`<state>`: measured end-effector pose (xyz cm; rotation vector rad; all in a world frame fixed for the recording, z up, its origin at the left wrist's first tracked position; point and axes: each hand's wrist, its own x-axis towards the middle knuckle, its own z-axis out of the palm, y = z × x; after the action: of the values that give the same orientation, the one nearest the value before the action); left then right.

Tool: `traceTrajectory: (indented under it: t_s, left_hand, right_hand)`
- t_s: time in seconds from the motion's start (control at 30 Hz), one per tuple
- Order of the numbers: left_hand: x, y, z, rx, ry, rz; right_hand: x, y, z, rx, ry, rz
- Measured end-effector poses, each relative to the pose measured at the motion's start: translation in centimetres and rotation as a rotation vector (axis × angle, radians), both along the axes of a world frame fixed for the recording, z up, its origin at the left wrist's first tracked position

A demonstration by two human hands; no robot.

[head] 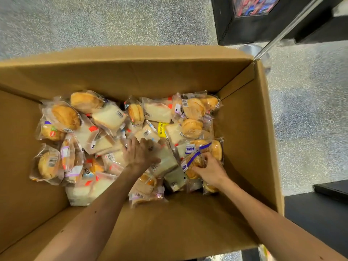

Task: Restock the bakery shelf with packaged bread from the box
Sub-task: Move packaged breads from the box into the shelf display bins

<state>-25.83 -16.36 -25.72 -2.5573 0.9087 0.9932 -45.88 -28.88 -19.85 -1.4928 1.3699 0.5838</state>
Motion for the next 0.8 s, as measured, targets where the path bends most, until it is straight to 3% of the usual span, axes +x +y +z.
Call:
traceTrajectory:
  t_s: [0.07, 0.2, 0.5, 0.63, 0.8]
  left_hand:
    - [-0.1, 0.3, -0.3, -0.047, -0.060, -0.155]
    - [-1.3, 0.5, -0.4, -0.121, 0.298, -0.007]
    - [-1.9, -1.0, 1.7, -0.065, 0.335, 0.027]
    - [-0.8, -0.5, 4.9, -0.126, 0.428, 0.192]
    - [-0.3, 0.5, 11.3, -0.350, 0.580, 0.407]
  right_hand:
    - [-0.1, 0.0, 0.0, -0.002, 0.007, -0.002]
    - [-0.4, 0.0, 0.2, -0.013, 0.028, -0.012]
    - [-1.7, -0.4, 2.0, 0.021, -0.008, -0.121]
    - [-2.3, -0.6, 4.6, 0.021, -0.090, -0.222]
    - [-4.1, -0.7, 10.2, 0.036, -0.300, -0.405]
